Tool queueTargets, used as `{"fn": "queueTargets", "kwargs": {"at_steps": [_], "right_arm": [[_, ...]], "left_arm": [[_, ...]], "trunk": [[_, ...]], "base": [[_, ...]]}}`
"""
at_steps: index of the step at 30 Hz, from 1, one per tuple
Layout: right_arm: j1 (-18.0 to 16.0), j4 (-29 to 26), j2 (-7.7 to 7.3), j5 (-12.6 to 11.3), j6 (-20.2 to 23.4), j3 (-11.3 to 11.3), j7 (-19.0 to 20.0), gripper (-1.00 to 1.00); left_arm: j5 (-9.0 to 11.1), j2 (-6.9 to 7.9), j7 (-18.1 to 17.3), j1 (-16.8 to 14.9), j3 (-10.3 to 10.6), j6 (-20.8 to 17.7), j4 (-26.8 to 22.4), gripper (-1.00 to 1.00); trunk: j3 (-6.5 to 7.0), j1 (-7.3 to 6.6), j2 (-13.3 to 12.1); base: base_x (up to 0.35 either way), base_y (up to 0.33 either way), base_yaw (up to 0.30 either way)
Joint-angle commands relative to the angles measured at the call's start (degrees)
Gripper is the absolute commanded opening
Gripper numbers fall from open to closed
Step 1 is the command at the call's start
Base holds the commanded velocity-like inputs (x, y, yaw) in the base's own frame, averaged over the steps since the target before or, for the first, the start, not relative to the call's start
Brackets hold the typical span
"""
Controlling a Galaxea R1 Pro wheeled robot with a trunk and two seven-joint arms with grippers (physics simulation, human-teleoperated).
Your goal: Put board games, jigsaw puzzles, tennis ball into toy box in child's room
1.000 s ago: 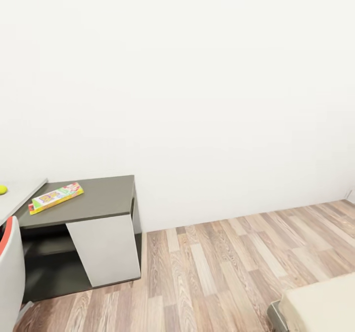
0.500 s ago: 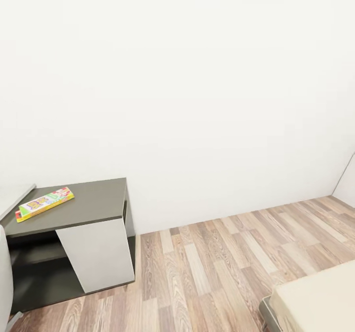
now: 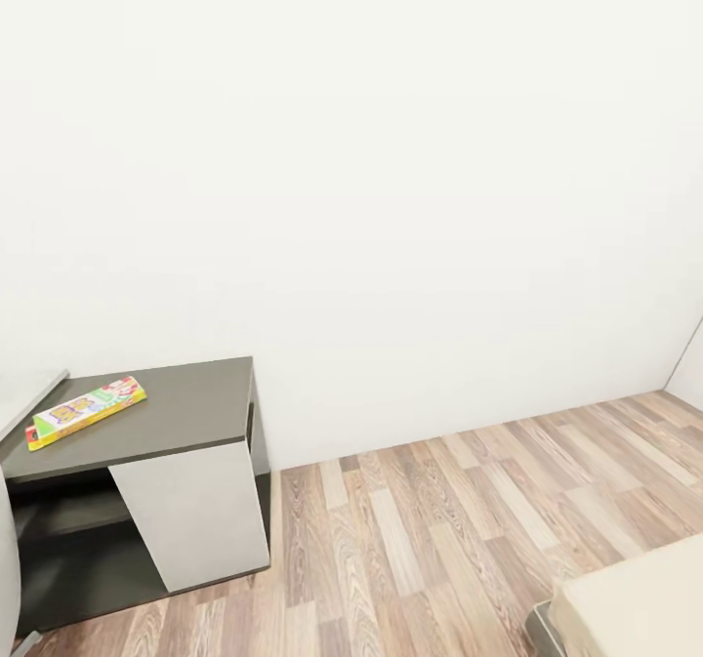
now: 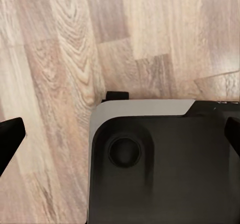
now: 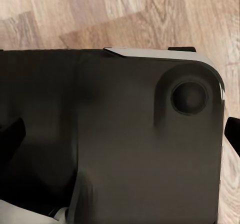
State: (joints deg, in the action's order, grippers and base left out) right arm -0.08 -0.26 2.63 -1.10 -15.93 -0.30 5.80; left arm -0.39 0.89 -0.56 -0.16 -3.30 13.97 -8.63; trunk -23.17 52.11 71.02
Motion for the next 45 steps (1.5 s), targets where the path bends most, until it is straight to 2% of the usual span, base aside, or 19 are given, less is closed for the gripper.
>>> {"fn": "queueTargets", "kwargs": {"at_steps": [1, 18, 45], "right_arm": [[0.0, 0.0, 0.00, -0.1, -0.2, 0.0, 0.2, 1.00], [0.0, 0.0, 0.01, -0.1, -0.2, 0.0, 0.2, 1.00], [0.0, 0.0, 0.01, -0.1, -0.1, 0.0, 0.2, 1.00]], "left_arm": [[0.0, -0.02, -0.1, 0.0, -0.3, 0.2, 0.0, 1.00], [0.0, -0.07, -0.1, 0.0, -0.2, 0.3, 0.0, 1.00], [0.0, -0.10, -0.1, 0.0, -0.2, 0.3, 0.0, 1.00]], "trunk": [[-0.05, 0.03, 0.0], [-0.05, 0.03, 0.0], [-0.05, 0.03, 0.0]], "base": [[0.244, 0.157, 0.000], [0.240, 0.104, -0.042], [0.105, 0.011, -0.263]]}}
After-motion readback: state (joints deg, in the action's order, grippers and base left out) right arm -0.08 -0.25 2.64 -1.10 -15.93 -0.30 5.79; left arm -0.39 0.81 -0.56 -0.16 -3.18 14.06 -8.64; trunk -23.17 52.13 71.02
